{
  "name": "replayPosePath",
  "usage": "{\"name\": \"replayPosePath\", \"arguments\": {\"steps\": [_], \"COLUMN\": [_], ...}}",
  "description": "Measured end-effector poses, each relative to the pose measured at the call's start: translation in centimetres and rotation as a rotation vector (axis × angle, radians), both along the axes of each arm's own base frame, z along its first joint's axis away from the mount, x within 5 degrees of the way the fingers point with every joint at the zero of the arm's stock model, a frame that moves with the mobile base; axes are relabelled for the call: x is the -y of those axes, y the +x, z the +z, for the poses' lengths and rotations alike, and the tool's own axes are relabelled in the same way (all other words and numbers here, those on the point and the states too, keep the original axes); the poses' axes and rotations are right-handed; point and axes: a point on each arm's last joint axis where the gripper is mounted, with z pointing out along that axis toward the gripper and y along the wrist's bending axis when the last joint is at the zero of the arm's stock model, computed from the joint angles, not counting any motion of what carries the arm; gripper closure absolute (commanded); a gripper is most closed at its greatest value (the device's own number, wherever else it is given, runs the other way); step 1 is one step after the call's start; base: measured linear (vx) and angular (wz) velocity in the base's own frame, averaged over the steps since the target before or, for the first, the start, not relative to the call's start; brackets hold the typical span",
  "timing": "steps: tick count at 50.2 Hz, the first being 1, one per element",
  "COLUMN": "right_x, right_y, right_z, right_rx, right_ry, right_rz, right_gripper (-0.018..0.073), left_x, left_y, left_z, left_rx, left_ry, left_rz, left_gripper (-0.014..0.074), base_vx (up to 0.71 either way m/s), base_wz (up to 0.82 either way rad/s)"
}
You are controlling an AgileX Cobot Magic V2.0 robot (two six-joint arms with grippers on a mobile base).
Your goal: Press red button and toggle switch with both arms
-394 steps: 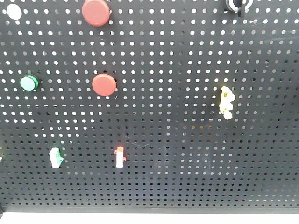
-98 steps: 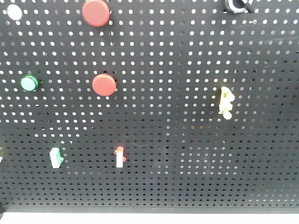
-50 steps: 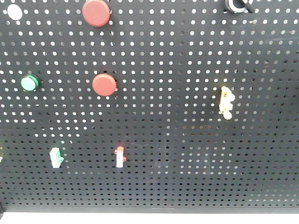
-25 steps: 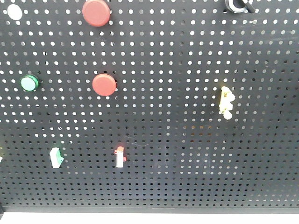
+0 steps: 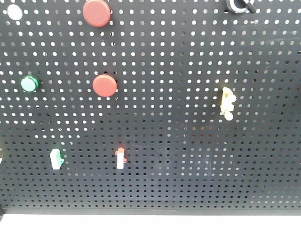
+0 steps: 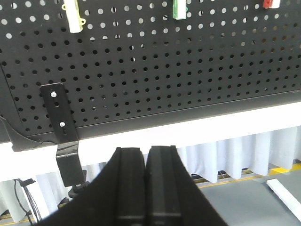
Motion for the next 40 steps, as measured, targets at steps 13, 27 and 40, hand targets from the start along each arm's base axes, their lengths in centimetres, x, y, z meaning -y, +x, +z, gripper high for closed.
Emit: {"name": "replayPosePath", "arguments": {"steps": [13,27,40], "right_x": [0.74,0.75,0.75], "right_y": [-0.03,-0.03,-0.03], "right_z": [-0.25,-0.4,-0.43], "right_rx": [-0.024,-0.04,-0.043], "right_ry": [0.002,0.002,0.001], "right_rz": [-0.129,-0.13,-0.13], "right_gripper": [0.0562,0.0562,0.0562], "left_x": [0.01,0.01,0.01], "left_y": [0.0,-0.01,-0.01], "left_z": [-0.04,-0.06,-0.06], "left_rx": [-0.004,-0.007,-0.007], "left_ry": [0.001,0.001,0.001], "left_rz": [-0.001,-0.001,-0.001], "left_gripper": [0.0595,0.0595,0.0595], "base_vx": [0.0,0.0,0.0], "base_wz": [0.0,0.0,0.0]}}
